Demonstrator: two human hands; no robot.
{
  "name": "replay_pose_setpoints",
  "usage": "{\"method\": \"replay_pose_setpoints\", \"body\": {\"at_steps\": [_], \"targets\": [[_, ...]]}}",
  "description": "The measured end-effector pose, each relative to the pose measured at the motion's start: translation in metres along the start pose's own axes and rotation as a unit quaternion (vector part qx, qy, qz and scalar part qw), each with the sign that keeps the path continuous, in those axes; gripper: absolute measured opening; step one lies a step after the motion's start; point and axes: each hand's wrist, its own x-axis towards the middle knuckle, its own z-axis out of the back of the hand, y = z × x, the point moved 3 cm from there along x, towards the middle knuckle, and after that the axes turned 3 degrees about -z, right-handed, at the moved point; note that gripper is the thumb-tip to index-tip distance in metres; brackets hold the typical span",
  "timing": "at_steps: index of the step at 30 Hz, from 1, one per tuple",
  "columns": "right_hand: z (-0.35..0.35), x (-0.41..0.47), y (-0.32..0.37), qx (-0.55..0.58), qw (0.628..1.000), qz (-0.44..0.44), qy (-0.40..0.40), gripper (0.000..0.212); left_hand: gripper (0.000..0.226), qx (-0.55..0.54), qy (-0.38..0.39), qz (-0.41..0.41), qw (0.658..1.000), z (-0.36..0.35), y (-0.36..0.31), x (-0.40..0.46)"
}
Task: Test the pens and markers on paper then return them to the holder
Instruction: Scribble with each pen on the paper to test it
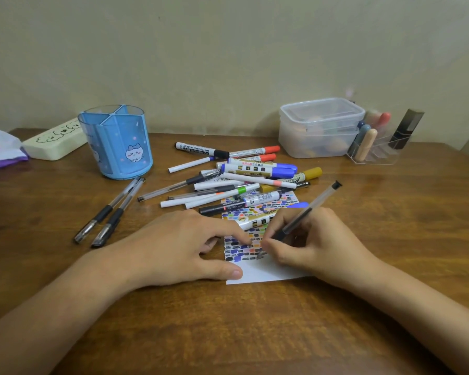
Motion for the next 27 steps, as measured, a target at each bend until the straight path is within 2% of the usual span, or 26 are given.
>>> {"method": "replay_pose_setpoints", "body": {"at_steps": [27], "targets": [[0.0020,0.0007,0.0002,0.009,1.000,-0.007,0.011,0.014,0.048,-0.004,0.003,0.000,1.000,0.0004,-0.0008,0.0002]]}}
